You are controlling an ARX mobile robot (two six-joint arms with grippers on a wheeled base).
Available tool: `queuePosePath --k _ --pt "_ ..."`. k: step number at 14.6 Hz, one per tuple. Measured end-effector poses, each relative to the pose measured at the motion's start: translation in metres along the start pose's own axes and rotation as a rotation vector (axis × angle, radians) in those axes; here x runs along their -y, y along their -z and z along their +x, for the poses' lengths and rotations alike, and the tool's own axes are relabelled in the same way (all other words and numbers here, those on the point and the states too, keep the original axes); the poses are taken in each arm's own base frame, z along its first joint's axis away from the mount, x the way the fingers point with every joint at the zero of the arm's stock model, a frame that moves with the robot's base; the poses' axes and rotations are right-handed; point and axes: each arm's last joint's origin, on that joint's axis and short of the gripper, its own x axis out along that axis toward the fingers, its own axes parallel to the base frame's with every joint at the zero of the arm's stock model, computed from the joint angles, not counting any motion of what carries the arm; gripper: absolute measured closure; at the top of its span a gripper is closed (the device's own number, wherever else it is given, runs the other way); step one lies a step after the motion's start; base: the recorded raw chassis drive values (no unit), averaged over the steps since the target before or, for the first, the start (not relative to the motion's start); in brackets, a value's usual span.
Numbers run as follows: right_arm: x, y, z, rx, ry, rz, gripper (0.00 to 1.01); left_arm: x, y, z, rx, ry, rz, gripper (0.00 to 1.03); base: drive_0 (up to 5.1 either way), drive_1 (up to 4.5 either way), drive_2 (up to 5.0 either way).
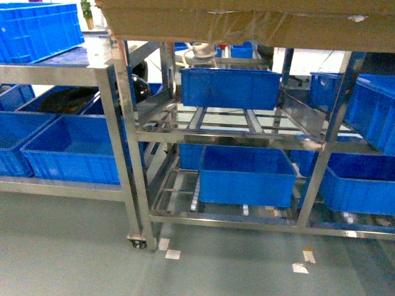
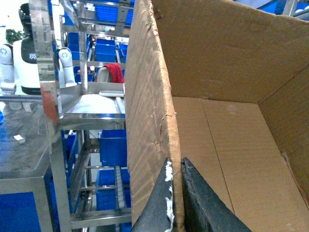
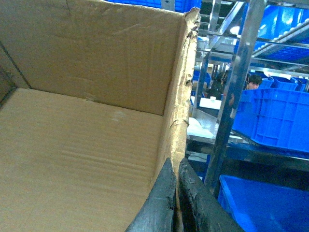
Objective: Sort boxes to right shelf from conveyor
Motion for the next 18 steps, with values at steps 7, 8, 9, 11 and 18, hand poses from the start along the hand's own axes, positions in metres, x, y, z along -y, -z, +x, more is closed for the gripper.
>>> queuePosePath --k 7,8,9,11,18 --pt "0.0037 -0.0003 -0.0001 0.002 0.014 -0.002 0.99 0.0032 -0.0002 -0.0002 0.003 0.018 -0.002 1.01 0.7 -0.33 -0.3" --pt "0.0036 -0.0003 -0.0001 0.002 0.013 -0.002 0.99 0.0030 -0.0002 -0.0002 0.003 0.017 -0.002 1.01 0.0 0.00 0.0" --pt "0.0035 -0.0006 -0.0003 0.004 0.013 -0.002 0.99 0.0027 -0.0002 -0.0002 0.003 0.016 -0.002 1.01 0.0 0.00 0.0" --pt "0.0027 -0.0007 -0.0005 0.003 0.008 -0.002 0.99 0.0017 0.0001 -0.0002 -0.001 0.008 -0.001 1.01 0.0 0.00 0.0" --pt "0.0014 0.0002 0.0001 -0.001 0.002 -0.001 0.99 0.0002 -0.0002 -0.0001 0.001 0.002 0.000 1.01 0.0 0.00 0.0"
